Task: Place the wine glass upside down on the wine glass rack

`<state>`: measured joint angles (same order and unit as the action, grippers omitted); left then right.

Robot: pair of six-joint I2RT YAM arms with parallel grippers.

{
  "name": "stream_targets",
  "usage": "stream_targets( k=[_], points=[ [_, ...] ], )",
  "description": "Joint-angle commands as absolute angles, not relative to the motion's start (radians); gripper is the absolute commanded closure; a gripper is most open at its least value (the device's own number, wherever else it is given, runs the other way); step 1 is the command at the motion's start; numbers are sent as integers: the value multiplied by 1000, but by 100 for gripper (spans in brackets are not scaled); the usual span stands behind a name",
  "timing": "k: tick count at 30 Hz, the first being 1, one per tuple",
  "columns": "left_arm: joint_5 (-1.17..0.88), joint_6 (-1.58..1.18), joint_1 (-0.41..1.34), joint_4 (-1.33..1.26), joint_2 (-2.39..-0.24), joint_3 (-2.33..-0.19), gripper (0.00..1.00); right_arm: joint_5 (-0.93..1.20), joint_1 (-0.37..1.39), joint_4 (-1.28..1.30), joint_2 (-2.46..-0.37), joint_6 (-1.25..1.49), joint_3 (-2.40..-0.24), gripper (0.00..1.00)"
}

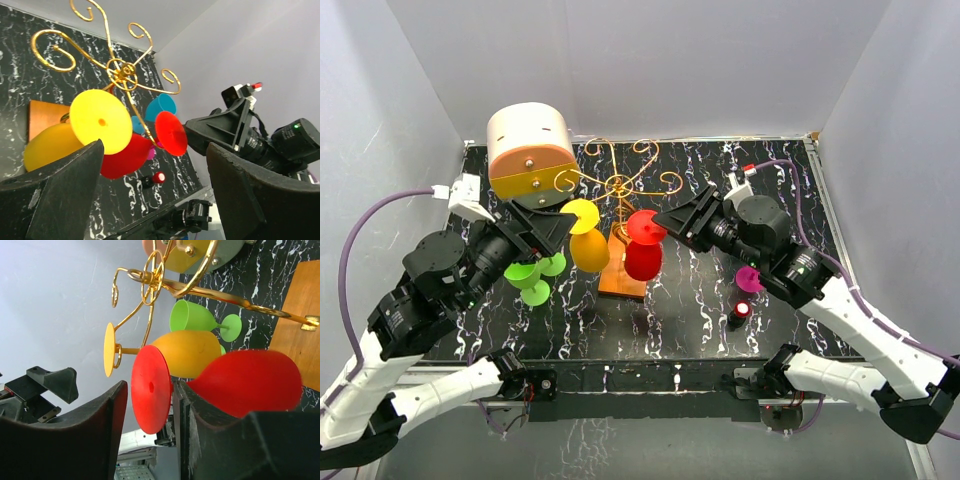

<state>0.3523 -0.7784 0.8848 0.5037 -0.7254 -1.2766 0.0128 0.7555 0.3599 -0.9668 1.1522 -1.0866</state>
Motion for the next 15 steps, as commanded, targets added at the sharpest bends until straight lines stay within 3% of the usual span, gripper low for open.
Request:
stream_targets(
  k=[1,15],
  points=[
    [425,-742,882,587,-706,-1328,18,-12,757,388,-936,1137,-1118,58],
    [533,-658,881,769,-658,-1372,16,-236,758,616,-824,1005,-1139,35]
  ],
)
